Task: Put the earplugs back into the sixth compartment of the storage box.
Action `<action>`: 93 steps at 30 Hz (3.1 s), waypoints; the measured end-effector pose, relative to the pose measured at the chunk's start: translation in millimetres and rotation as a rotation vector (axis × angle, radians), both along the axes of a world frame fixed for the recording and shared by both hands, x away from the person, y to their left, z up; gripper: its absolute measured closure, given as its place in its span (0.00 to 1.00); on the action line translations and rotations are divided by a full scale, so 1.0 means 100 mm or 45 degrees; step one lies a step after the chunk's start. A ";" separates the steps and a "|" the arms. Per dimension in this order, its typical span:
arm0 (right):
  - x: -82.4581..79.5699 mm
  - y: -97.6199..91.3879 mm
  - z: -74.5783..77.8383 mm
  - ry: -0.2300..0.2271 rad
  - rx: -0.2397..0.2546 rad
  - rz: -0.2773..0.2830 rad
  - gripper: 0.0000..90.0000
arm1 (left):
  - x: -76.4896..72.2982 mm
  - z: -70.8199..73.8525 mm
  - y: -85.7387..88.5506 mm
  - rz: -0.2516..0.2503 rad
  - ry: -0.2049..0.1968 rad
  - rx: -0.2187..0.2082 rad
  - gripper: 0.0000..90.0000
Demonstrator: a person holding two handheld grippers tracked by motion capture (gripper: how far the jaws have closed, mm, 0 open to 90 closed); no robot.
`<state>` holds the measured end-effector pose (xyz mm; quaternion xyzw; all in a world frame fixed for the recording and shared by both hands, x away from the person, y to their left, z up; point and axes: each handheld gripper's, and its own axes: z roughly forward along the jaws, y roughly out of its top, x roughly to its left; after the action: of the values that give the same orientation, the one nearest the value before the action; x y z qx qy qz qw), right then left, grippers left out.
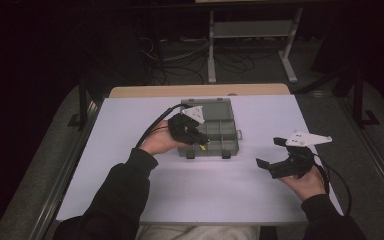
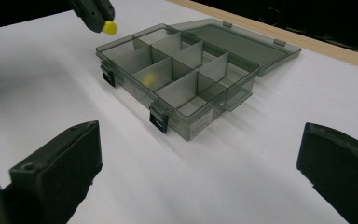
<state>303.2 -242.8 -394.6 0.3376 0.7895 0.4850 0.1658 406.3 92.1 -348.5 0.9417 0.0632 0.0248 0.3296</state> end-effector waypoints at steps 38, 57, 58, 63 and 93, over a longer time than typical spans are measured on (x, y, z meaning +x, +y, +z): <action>0.01 0.02 -0.01 0.010 -0.009 0.015 0.00 | 0.34 -0.59 -0.01 0.169 0.042 0.106 0.92; 0.00 0.03 -0.01 0.012 -0.014 0.017 0.00 | 0.26 -0.37 0.09 0.214 0.000 0.002 0.64; 0.00 0.03 -0.01 0.011 -0.015 0.018 0.00 | 0.26 -0.35 0.10 0.213 -0.001 -0.010 0.61; 0.00 0.03 -0.01 0.013 -0.015 0.017 0.00 | 0.23 -0.24 0.19 0.219 0.008 -0.089 0.47; 0.00 0.03 -0.01 0.011 -0.014 0.014 0.00 | -0.05 0.09 0.68 0.340 -0.099 -0.298 0.00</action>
<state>303.0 -239.7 -395.1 0.3343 0.7947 0.4802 0.1615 401.4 160.6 -340.0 0.8784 0.1774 0.0972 0.4331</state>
